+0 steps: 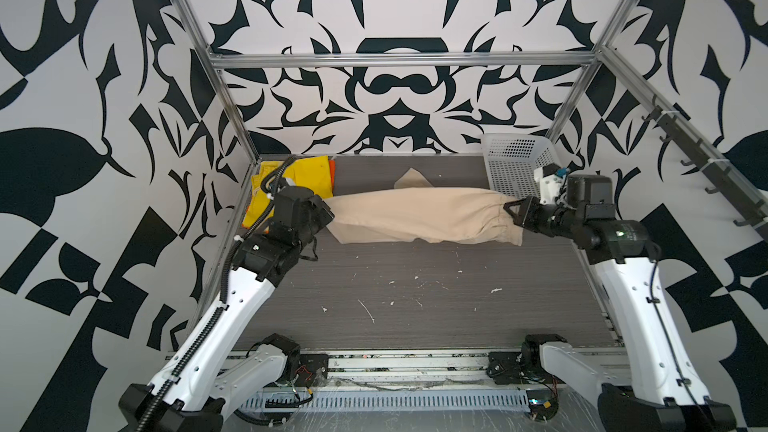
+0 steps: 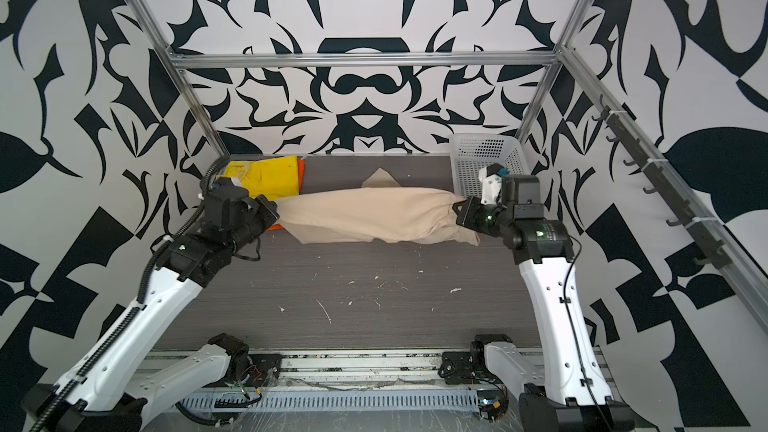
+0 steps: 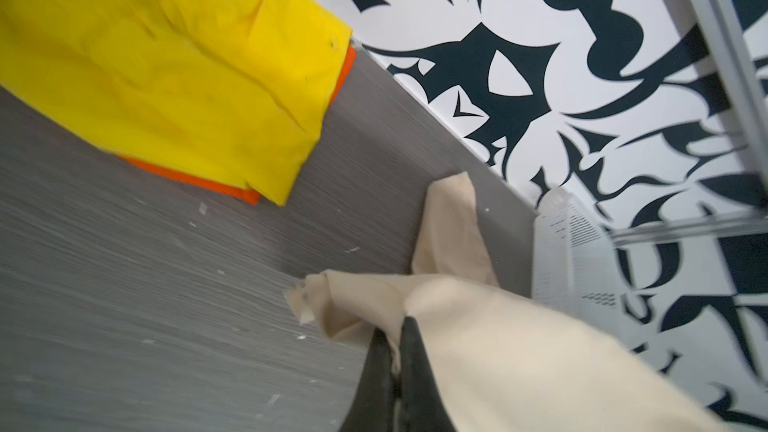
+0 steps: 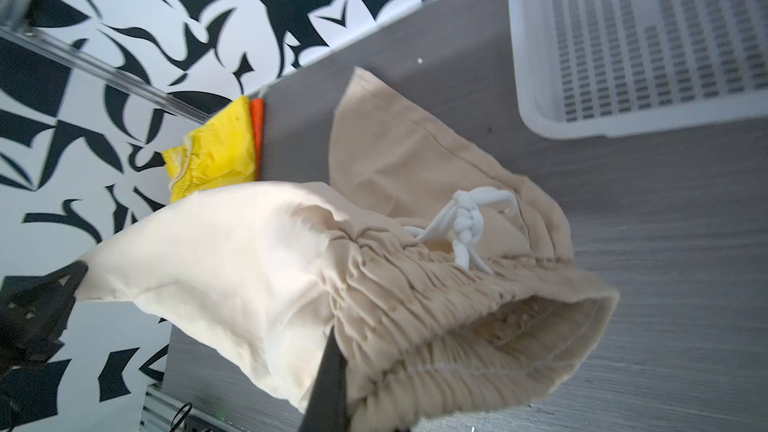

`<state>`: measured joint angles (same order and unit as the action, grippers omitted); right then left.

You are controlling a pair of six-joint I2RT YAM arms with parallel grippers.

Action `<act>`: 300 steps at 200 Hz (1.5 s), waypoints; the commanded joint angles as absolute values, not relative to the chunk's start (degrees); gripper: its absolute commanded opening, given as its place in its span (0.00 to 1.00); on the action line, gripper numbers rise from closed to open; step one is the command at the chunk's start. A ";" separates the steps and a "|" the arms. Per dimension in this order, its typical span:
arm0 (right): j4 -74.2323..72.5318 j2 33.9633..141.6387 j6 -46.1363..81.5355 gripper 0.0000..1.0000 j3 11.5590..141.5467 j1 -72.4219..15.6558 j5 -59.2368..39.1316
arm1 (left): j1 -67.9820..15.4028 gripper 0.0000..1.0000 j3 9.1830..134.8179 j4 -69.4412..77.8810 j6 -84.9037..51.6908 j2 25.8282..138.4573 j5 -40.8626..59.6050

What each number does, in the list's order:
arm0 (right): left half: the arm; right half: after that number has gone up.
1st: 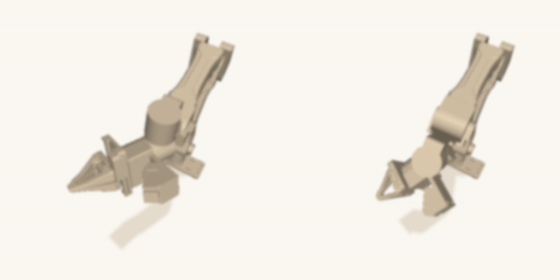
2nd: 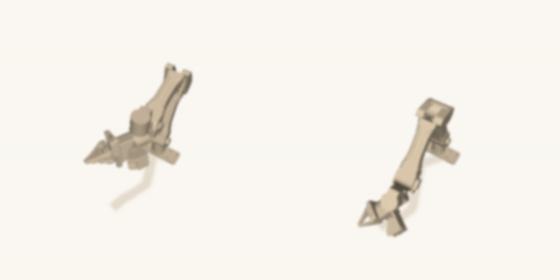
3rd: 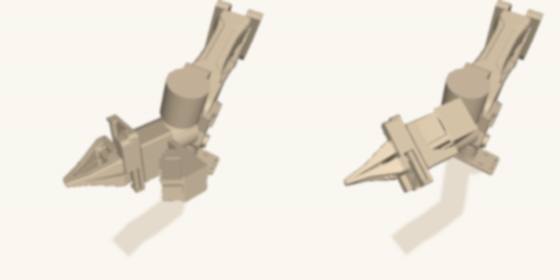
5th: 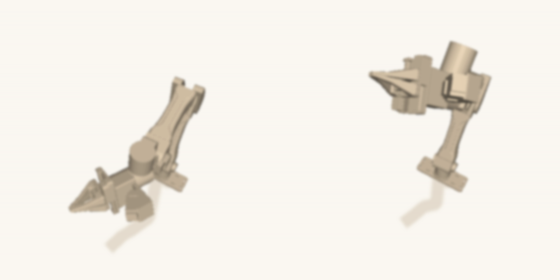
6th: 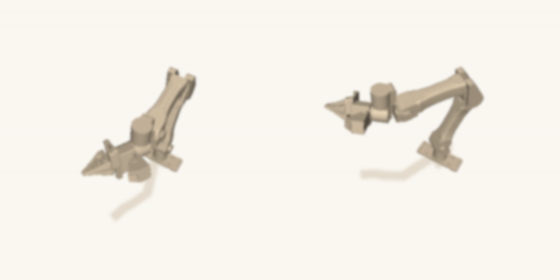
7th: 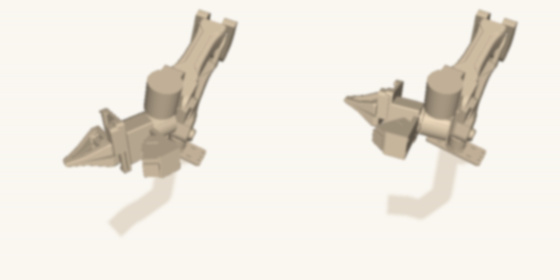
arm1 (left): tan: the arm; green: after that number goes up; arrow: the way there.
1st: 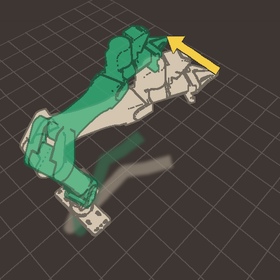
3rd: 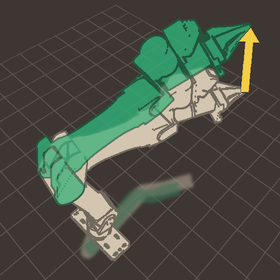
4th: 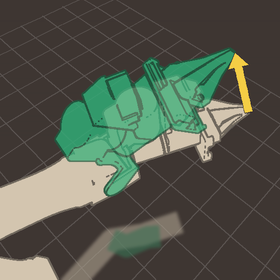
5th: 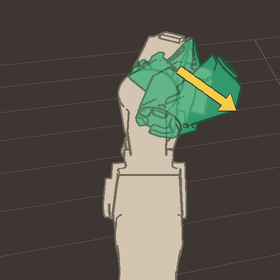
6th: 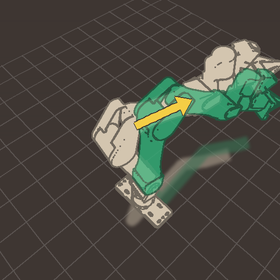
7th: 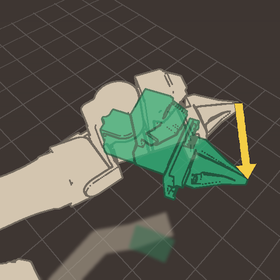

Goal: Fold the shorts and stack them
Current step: 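Lift the beige shorts with both grippers, stretching them between the grippers, then lower the beige shorts onto the table, drawing the right gripper toward the robot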

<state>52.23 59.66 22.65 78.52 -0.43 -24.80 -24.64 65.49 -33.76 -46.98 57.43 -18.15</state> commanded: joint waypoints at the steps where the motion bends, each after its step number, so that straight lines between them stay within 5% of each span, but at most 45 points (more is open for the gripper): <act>1: 57.90 61.02 17.77 0.00 92.93 -0.35 -29.50 | -24.35 0.00 79.54 -48.57 -21.38 60.14 -27.86; 39: 68.29 65.05 15.99 0.00 116.90 -0.35 -33.99 | -24.39 0.00 102.43 -57.82 -5.27 65.48 -34.91; 76: 69.71 68.37 19.27 0.00 123.36 -0.35 -37.57 | -23.60 0.00 105.68 -55.88 1.54 67.95 -38.31; 138: 60.16 85.48 19.69 0.00 124.38 -6.83 -33.52 | -10.91 0.00 114.69 -49.40 -0.71 84.68 -16.43; 184: 65.60 116.46 18.46 0.00 166.85 -6.43 -31.45 | -5.16 0.00 149.30 -51.07 -1.96 106.31 -8.00; 201: 64.26 121.08 20.63 0.00 176.32 -4.49 -35.40 | -3.29 0.00 153.45 -47.67 -3.33 106.83 -4.81; 218: 60.77 115.01 19.12 0.00 166.28 -4.53 -35.87 | -2.76 0.00 141.29 -38.38 -3.25 98.91 -3.62; 248: 42.55 93.70 18.25 0.00 125.79 -4.57 -36.51 | -2.79 0.00 108.07 -21.03 -2.23 79.24 -2.21; 300: 42.96 79.99 16.78 0.00 87.72 -4.57 -37.75 | -2.65 0.00 76.59 -28.16 -5.61 67.37 -5.13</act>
<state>45.45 80.16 18.13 100.86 -4.86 -36.97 -3.11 87.64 -26.02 -3.03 66.76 -3.44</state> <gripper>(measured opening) 0.050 0.055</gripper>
